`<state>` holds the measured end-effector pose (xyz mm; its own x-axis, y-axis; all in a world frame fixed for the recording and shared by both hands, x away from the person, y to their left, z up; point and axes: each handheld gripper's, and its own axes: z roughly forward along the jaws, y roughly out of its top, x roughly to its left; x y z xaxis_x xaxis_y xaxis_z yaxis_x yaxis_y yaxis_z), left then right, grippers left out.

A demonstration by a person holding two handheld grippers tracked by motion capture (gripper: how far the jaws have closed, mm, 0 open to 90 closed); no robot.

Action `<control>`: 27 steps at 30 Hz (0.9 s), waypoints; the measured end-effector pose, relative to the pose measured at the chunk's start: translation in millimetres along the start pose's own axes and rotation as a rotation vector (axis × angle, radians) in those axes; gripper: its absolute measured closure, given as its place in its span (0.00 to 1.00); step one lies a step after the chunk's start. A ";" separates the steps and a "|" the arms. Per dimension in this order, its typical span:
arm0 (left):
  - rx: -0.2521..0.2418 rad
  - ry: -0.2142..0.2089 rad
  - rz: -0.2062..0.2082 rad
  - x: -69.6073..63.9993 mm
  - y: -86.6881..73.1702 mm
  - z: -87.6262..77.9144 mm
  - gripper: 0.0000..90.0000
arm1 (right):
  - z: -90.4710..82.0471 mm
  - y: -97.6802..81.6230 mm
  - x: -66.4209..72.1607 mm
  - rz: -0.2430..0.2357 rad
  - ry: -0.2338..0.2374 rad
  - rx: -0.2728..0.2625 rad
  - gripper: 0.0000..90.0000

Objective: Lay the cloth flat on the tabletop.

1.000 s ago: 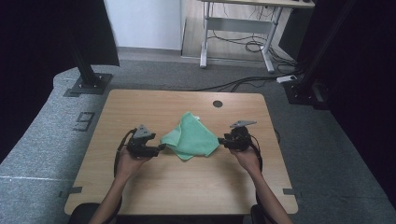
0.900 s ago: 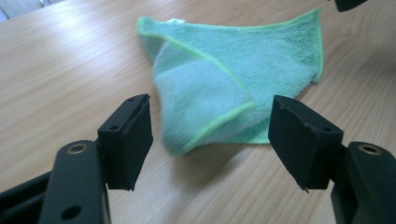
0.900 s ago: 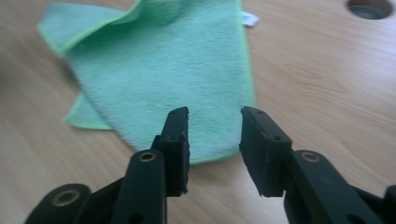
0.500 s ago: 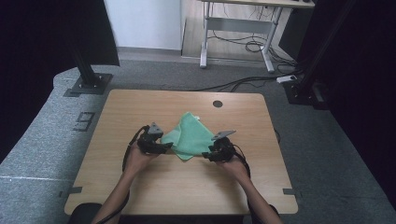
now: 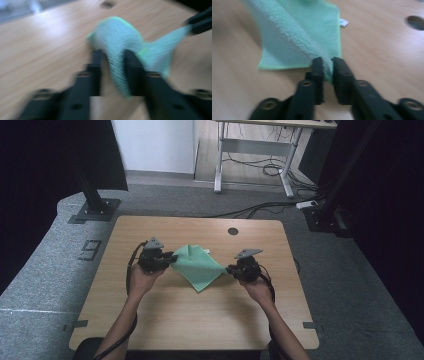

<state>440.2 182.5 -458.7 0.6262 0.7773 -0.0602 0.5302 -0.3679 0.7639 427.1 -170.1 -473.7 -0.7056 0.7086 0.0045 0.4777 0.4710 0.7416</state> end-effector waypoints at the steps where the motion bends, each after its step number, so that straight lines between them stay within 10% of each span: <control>1: 0.036 0.042 -0.001 5.0 -5.0 7.3 0.59 | 4.5 1.7 -3.7 -0.003 -0.023 0.035 0.65; 4: 0.103 0.058 -0.051 18.9 -28.4 23.5 0.40 | 22.8 -9.0 -15.0 0.022 -0.080 0.099 0.50; 11: 0.020 0.049 -0.068 17.2 -39.1 12.9 0.21 | 17.8 -27.2 -16.3 0.071 -0.049 0.059 0.48; 20: 0.007 -0.067 0.094 -24.0 -23.8 20.3 0.43 | 21.2 -16.2 27.5 0.010 0.094 0.028 0.69; 27: 0.120 -0.013 0.136 -26.7 -30.7 47.2 0.56 | 52.2 -16.3 55.8 -0.032 0.166 0.063 0.74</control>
<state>434.2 148.9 -510.9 0.7039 0.7097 0.0291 0.5041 -0.5280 0.6834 407.3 -110.8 -520.6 -0.7950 0.5989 0.0964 0.4819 0.5270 0.7000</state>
